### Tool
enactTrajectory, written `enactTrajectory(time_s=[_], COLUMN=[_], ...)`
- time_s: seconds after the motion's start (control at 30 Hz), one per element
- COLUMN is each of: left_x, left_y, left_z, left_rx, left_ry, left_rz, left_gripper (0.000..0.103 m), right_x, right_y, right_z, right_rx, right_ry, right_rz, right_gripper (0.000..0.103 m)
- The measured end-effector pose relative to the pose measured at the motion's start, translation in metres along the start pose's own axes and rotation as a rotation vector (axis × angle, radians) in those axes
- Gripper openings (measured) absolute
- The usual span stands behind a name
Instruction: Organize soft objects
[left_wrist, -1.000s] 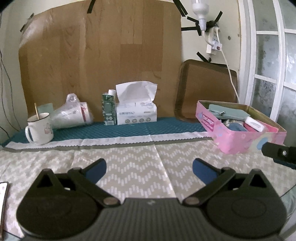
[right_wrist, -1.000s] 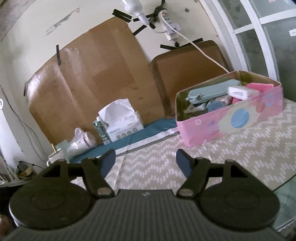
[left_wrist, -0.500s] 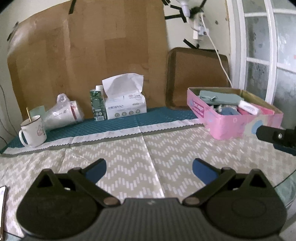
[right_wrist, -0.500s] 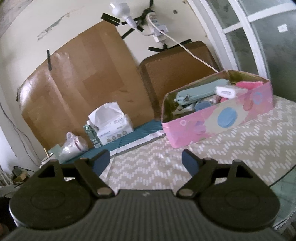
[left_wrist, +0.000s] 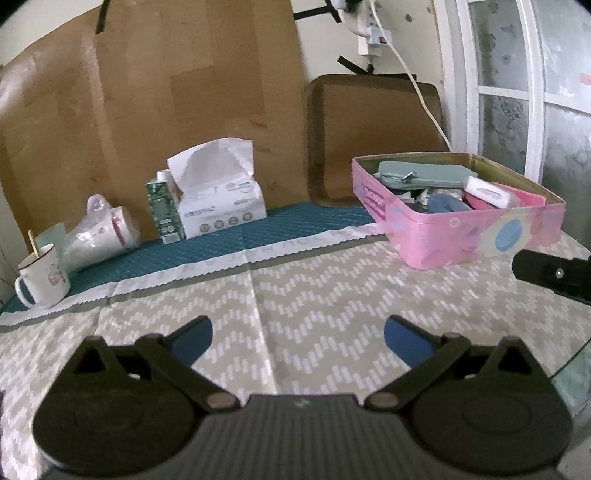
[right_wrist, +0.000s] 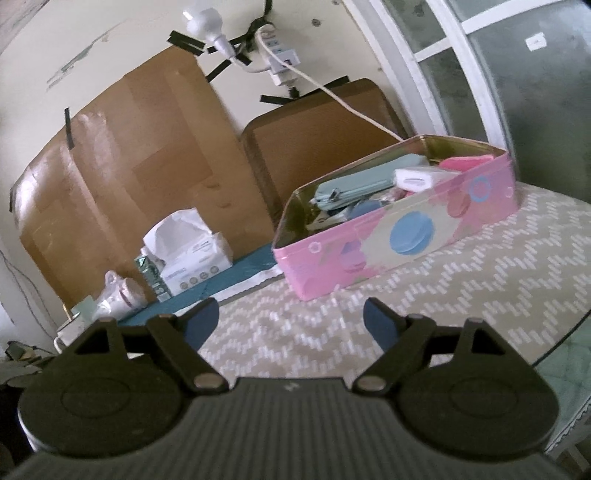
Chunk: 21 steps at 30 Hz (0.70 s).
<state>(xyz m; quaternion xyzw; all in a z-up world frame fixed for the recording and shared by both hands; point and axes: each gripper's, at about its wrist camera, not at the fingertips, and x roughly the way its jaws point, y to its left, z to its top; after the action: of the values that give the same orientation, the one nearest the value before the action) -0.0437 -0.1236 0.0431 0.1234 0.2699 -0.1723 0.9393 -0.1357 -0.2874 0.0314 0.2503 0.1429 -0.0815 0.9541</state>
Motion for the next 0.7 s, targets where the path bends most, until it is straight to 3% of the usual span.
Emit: enactTrajectory(time_s=[0.7], left_x=[0.031], left_y=[-0.042], left_z=[0.022], left_rx=[0.076], left_ry=[0.029], left_rz=[-0.03], left_gripper=[0.103], right_x=[0.012], right_y=[-0.046], right_z=[0.008], right_rx=[0.078], right_ry=[-0.004], right_rz=[-0.035], right_gripper=[0.088])
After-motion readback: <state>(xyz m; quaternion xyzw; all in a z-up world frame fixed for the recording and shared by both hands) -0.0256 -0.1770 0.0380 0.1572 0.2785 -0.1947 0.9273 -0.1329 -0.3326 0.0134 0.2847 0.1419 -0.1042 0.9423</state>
